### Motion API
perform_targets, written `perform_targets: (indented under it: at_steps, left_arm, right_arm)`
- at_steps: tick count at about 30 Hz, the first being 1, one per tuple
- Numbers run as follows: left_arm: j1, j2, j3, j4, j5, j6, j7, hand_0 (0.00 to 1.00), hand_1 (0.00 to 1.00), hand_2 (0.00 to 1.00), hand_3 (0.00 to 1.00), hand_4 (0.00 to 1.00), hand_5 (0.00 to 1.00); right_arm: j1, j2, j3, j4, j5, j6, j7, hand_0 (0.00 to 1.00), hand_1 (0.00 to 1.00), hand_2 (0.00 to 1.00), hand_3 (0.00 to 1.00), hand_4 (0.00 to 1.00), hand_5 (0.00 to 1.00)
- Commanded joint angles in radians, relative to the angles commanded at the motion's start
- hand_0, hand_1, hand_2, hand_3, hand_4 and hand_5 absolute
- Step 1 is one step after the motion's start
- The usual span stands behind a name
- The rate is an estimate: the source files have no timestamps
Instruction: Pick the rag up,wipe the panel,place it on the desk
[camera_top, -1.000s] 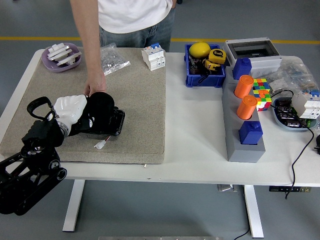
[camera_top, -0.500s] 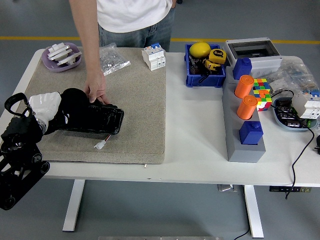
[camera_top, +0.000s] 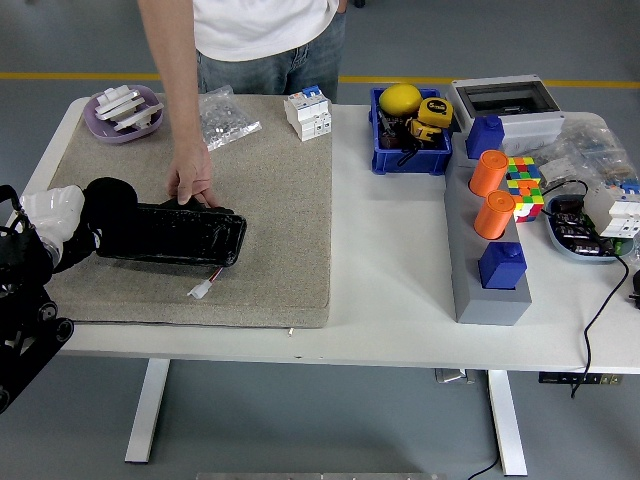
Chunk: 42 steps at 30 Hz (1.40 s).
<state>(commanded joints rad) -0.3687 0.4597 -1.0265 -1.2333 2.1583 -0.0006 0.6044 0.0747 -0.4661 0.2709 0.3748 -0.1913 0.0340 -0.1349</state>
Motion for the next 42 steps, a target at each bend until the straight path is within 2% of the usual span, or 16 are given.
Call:
perform_targets:
  at_steps: [11,16,21,24,25,30,31,36,37,42]
  left_arm:
    - [-0.012,0.01,-0.042,0.054,0.001,0.026,-0.022,0.31,0.454,0.574,0.504,0.182,0.002]
    - [-0.027,0.012,-0.03,0.108,-0.012,0.066,-0.056,0.31,0.454,0.57,0.503,0.184,0.002]
    - [-0.048,0.018,-0.005,0.194,-0.041,0.111,-0.105,0.315,0.458,0.566,0.504,0.179,0.002]
    - [-0.056,0.019,0.005,0.23,-0.06,0.116,-0.122,0.315,0.458,0.566,0.504,0.179,0.002]
    - [-0.057,0.019,0.006,0.238,-0.064,0.115,-0.123,0.42,0.502,0.575,0.514,0.199,0.002]
    - [-0.06,0.019,0.009,0.266,-0.088,0.101,-0.136,0.42,0.502,0.575,0.514,0.199,0.002]
    - [-0.059,0.019,0.005,0.264,-0.088,0.095,-0.136,0.627,0.735,0.74,0.574,0.677,0.002]
    - [-0.057,0.019,-0.016,0.249,-0.084,0.053,-0.122,0.627,0.735,0.74,0.574,0.677,0.002]
    - [-0.057,0.02,-0.02,0.244,-0.081,0.039,-0.116,0.726,0.832,0.873,0.82,0.96,0.149]
    - [-0.053,0.027,-0.029,0.225,-0.088,-0.003,-0.106,0.726,0.832,0.873,0.82,0.96,0.149]
  right_arm:
    - [0.004,0.001,0.003,0.003,-0.003,-0.001,0.0,0.766,0.655,0.688,0.728,0.998,0.625]
    - [0.005,0.001,0.005,0.004,-0.005,-0.002,0.0,0.766,0.655,0.689,0.729,0.998,0.625]
    - [0.006,0.003,0.007,0.005,-0.008,-0.002,-0.001,0.766,0.654,0.689,0.729,0.998,0.624]
    - [0.007,0.002,0.009,0.005,-0.008,-0.003,-0.001,0.766,0.654,0.689,0.729,0.998,0.624]
    - [0.007,0.003,0.009,0.005,-0.008,-0.003,-0.001,0.766,0.652,0.689,0.729,0.998,0.625]
    - [0.008,0.004,0.009,0.006,-0.01,-0.004,-0.002,0.766,0.652,0.689,0.729,0.998,0.625]
    - [0.008,0.004,0.01,0.005,-0.01,-0.004,-0.002,0.765,0.649,0.689,0.73,0.998,0.625]
    - [0.006,0.004,0.01,0.005,-0.01,-0.004,-0.003,0.765,0.649,0.689,0.73,0.998,0.625]
    - [0.007,0.005,0.011,0.005,-0.011,-0.005,-0.003,0.765,0.649,0.688,0.729,0.998,0.623]
    - [0.006,0.005,0.013,0.004,-0.012,-0.009,-0.003,0.765,0.649,0.688,0.729,0.998,0.623]
